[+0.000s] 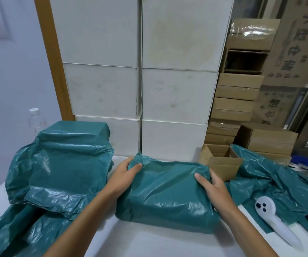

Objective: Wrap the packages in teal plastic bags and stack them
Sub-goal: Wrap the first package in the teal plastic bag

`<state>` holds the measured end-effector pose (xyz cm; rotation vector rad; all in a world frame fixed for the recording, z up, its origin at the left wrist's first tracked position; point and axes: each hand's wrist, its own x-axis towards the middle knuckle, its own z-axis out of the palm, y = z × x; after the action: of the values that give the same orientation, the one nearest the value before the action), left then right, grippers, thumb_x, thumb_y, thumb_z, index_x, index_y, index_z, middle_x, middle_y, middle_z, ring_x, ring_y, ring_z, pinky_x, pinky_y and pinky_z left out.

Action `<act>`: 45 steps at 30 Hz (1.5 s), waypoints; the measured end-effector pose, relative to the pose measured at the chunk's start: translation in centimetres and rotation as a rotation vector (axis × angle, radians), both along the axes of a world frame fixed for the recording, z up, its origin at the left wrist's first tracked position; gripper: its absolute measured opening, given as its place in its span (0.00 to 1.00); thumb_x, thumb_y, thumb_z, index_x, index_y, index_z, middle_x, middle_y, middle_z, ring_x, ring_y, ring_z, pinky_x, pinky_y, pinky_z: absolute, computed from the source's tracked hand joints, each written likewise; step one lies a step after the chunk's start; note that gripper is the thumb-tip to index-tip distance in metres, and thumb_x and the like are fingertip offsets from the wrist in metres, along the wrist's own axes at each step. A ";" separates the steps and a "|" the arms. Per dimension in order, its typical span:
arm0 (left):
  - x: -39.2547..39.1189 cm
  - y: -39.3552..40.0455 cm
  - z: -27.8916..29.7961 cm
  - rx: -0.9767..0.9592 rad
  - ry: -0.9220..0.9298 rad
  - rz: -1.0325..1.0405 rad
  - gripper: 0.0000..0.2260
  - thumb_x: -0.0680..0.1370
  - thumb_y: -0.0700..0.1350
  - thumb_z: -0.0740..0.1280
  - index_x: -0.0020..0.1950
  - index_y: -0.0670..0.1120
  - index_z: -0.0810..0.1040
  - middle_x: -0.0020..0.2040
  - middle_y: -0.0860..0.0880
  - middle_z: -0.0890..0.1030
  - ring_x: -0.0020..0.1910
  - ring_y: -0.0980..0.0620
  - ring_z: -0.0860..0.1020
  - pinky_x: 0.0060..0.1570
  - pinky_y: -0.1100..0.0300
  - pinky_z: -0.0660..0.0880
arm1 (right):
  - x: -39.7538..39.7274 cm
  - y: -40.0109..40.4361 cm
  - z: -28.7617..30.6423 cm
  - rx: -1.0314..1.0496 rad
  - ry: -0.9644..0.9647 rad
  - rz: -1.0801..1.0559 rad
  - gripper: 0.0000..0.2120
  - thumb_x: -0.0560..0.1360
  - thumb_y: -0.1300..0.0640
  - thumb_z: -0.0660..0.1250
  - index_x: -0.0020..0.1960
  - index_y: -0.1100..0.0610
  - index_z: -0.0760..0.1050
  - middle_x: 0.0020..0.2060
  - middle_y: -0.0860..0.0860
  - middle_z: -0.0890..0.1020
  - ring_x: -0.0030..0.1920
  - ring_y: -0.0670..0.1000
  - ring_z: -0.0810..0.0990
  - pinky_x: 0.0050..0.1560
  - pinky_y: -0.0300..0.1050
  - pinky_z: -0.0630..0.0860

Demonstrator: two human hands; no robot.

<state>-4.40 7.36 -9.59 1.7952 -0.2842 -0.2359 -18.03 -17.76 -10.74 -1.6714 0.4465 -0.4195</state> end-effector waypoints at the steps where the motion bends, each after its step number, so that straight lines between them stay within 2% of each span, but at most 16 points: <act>1: 0.0 -0.2 -0.3 0.016 -0.040 0.037 0.06 0.85 0.46 0.65 0.57 0.55 0.81 0.49 0.57 0.87 0.50 0.55 0.86 0.43 0.68 0.76 | 0.2 0.1 0.0 -0.040 0.003 -0.018 0.04 0.82 0.50 0.69 0.56 0.42 0.80 0.50 0.44 0.88 0.49 0.45 0.86 0.47 0.40 0.80; 4: -0.3 -0.9 -1.1 0.083 -0.099 0.139 0.05 0.87 0.45 0.62 0.55 0.54 0.75 0.46 0.63 0.77 0.44 0.64 0.76 0.37 0.79 0.68 | 1.0 0.2 -0.4 -0.131 0.030 -0.058 0.06 0.84 0.51 0.66 0.49 0.48 0.79 0.46 0.47 0.86 0.49 0.49 0.85 0.44 0.42 0.76; 7: -0.3 -1.3 -1.3 0.107 -0.124 0.188 0.05 0.86 0.44 0.62 0.55 0.46 0.77 0.45 0.54 0.81 0.39 0.64 0.73 0.33 0.81 0.67 | 1.9 0.1 -1.1 -0.192 0.043 -0.084 0.12 0.83 0.52 0.66 0.44 0.59 0.75 0.40 0.55 0.83 0.46 0.56 0.82 0.43 0.49 0.74; 9: -0.1 -1.2 -1.2 0.102 -0.108 0.210 0.04 0.84 0.45 0.64 0.53 0.46 0.78 0.46 0.47 0.85 0.38 0.57 0.78 0.31 0.75 0.70 | 2.2 0.1 -1.3 -0.195 0.049 -0.110 0.15 0.82 0.54 0.67 0.42 0.63 0.72 0.37 0.58 0.80 0.41 0.56 0.79 0.41 0.49 0.72; 12: 0.5 -1.0 -1.9 0.144 -0.121 0.257 0.03 0.79 0.50 0.66 0.49 0.54 0.74 0.39 0.49 0.87 0.42 0.47 0.85 0.43 0.55 0.79 | 2.4 0.1 -1.4 -0.151 0.056 -0.150 0.16 0.78 0.55 0.69 0.35 0.58 0.68 0.32 0.54 0.73 0.37 0.52 0.74 0.39 0.49 0.68; 15: 0.9 -0.8 -2.5 0.191 -0.165 0.248 0.07 0.77 0.51 0.66 0.53 0.57 0.69 0.38 0.46 0.87 0.42 0.43 0.85 0.46 0.46 0.80 | 2.5 0.1 -1.7 -0.088 0.050 -0.193 0.19 0.77 0.55 0.72 0.33 0.55 0.66 0.28 0.50 0.71 0.36 0.52 0.72 0.38 0.48 0.66; 18: 1.2 -0.6 -2.8 0.199 -0.177 0.228 0.12 0.78 0.49 0.65 0.58 0.60 0.67 0.40 0.46 0.87 0.43 0.44 0.84 0.48 0.44 0.81 | 2.6 0.2 -1.8 -0.020 0.040 -0.215 0.12 0.77 0.56 0.72 0.39 0.57 0.71 0.32 0.52 0.76 0.36 0.52 0.74 0.37 0.47 0.69; 22: 1.4 -0.5 -2.8 0.179 -0.153 0.139 0.20 0.84 0.40 0.61 0.73 0.57 0.66 0.55 0.51 0.82 0.45 0.59 0.79 0.41 0.63 0.74 | 2.8 0.6 -1.9 0.050 0.041 -0.265 0.06 0.78 0.60 0.69 0.55 0.58 0.76 0.42 0.53 0.83 0.41 0.51 0.79 0.38 0.46 0.72; 25: 1.5 -0.6 -2.9 0.151 -0.148 0.120 0.15 0.84 0.38 0.61 0.66 0.54 0.71 0.62 0.51 0.79 0.49 0.60 0.79 0.41 0.66 0.70 | 3.0 0.5 -2.0 0.034 0.038 -0.256 0.05 0.79 0.61 0.68 0.55 0.58 0.77 0.44 0.54 0.84 0.43 0.51 0.80 0.39 0.46 0.72; 28: 1.8 -0.3 -3.4 0.208 -0.275 0.127 0.16 0.81 0.35 0.65 0.59 0.57 0.75 0.65 0.56 0.75 0.63 0.52 0.75 0.57 0.60 0.70 | 3.3 0.1 -2.2 0.019 0.059 -0.235 0.04 0.79 0.60 0.68 0.54 0.55 0.77 0.50 0.55 0.83 0.48 0.53 0.81 0.42 0.47 0.74; 31: 2.3 0.0 -3.5 0.304 -0.517 0.047 0.24 0.76 0.27 0.64 0.53 0.56 0.84 0.64 0.60 0.77 0.67 0.55 0.69 0.66 0.62 0.64 | 3.6 -0.4 -2.2 -0.164 0.051 -0.218 0.05 0.78 0.61 0.68 0.50 0.51 0.79 0.53 0.50 0.80 0.56 0.54 0.79 0.49 0.48 0.73; 33: 2.9 0.0 -2.7 0.454 -0.675 -0.031 0.28 0.72 0.25 0.61 0.49 0.56 0.87 0.58 0.60 0.83 0.64 0.53 0.74 0.66 0.56 0.70 | 3.6 -0.7 -1.6 -0.440 0.054 -0.189 0.11 0.78 0.63 0.68 0.44 0.48 0.82 0.52 0.44 0.79 0.58 0.51 0.74 0.55 0.48 0.69; 38: 2.2 -1.0 0.6 0.830 -0.670 -0.157 0.20 0.75 0.42 0.57 0.53 0.55 0.87 0.56 0.54 0.87 0.60 0.51 0.78 0.67 0.53 0.63 | 3.5 0.2 0.3 -0.949 0.114 -0.136 0.20 0.77 0.67 0.65 0.38 0.43 0.81 0.43 0.39 0.84 0.51 0.48 0.78 0.60 0.52 0.69; 40: 1.2 -2.1 0.9 0.909 -0.689 -0.151 0.22 0.77 0.53 0.53 0.50 0.52 0.87 0.52 0.53 0.87 0.56 0.51 0.78 0.67 0.51 0.63 | 3.3 0.8 0.6 -1.026 0.126 -0.150 0.16 0.77 0.63 0.65 0.40 0.46 0.83 0.43 0.40 0.85 0.51 0.47 0.79 0.60 0.48 0.67; 42: 0.2 -3.2 0.6 0.939 -0.737 -0.135 0.20 0.79 0.57 0.55 0.50 0.52 0.86 0.55 0.55 0.86 0.63 0.52 0.76 0.72 0.46 0.59 | 3.0 1.4 0.7 -1.111 0.136 -0.167 0.10 0.77 0.55 0.65 0.42 0.47 0.84 0.42 0.41 0.85 0.49 0.46 0.78 0.56 0.45 0.63; 45: -0.6 -4.7 -0.4 0.779 -0.830 -0.163 0.14 0.82 0.43 0.62 0.61 0.53 0.83 0.64 0.57 0.83 0.70 0.51 0.72 0.75 0.49 0.58 | 2.8 2.1 0.8 -1.202 0.203 -0.163 0.11 0.77 0.42 0.64 0.44 0.46 0.82 0.42 0.42 0.83 0.47 0.45 0.76 0.56 0.45 0.64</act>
<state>-5.04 2.62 -9.97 2.5796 -1.0359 0.3613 -15.28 -15.63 -9.94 -2.8684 0.5163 -0.7159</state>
